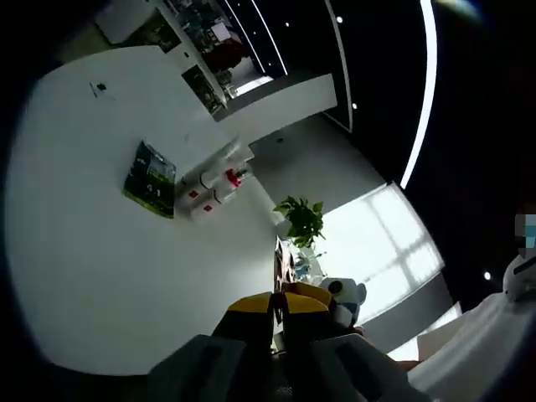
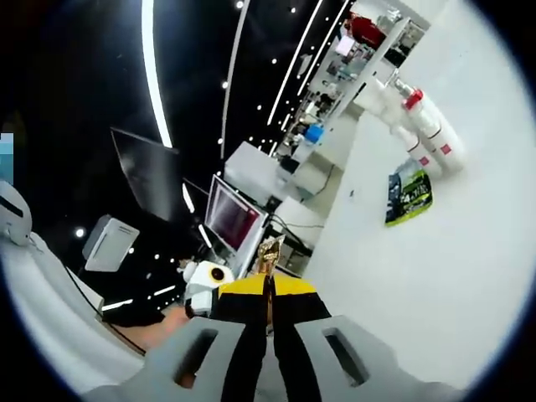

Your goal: Arrange the skincare products in the storage area until every visible bottle or jar stands upright without overlapping.

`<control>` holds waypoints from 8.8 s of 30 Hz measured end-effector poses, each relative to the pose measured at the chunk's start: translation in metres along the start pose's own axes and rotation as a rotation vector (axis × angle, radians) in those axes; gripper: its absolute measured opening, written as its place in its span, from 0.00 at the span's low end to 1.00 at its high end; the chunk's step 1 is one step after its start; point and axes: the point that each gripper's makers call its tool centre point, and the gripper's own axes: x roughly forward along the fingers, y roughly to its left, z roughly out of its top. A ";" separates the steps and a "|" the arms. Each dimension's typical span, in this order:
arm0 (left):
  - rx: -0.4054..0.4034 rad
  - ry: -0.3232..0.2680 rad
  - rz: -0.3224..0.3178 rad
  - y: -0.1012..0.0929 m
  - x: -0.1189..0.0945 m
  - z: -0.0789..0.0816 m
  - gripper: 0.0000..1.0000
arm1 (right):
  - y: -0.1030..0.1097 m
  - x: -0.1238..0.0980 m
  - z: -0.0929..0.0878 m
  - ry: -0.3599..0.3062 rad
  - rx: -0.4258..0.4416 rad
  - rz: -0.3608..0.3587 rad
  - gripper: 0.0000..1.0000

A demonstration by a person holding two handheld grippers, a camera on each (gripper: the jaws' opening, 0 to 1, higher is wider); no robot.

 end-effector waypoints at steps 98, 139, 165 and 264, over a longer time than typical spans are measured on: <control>-0.015 0.167 0.588 0.256 0.076 0.214 0.03 | -0.063 -0.028 -0.034 0.405 -0.925 -0.518 0.40; 0.357 0.306 0.743 0.269 0.069 0.243 0.21 | -0.066 -0.028 -0.033 0.411 -0.927 -0.524 0.40; 0.405 0.281 0.795 0.266 0.067 0.259 0.22 | -0.069 -0.030 -0.035 0.427 -0.926 -0.536 0.39; 0.662 0.358 0.958 0.315 0.028 0.321 0.58 | -0.074 -0.032 -0.041 0.463 -0.901 -0.544 0.37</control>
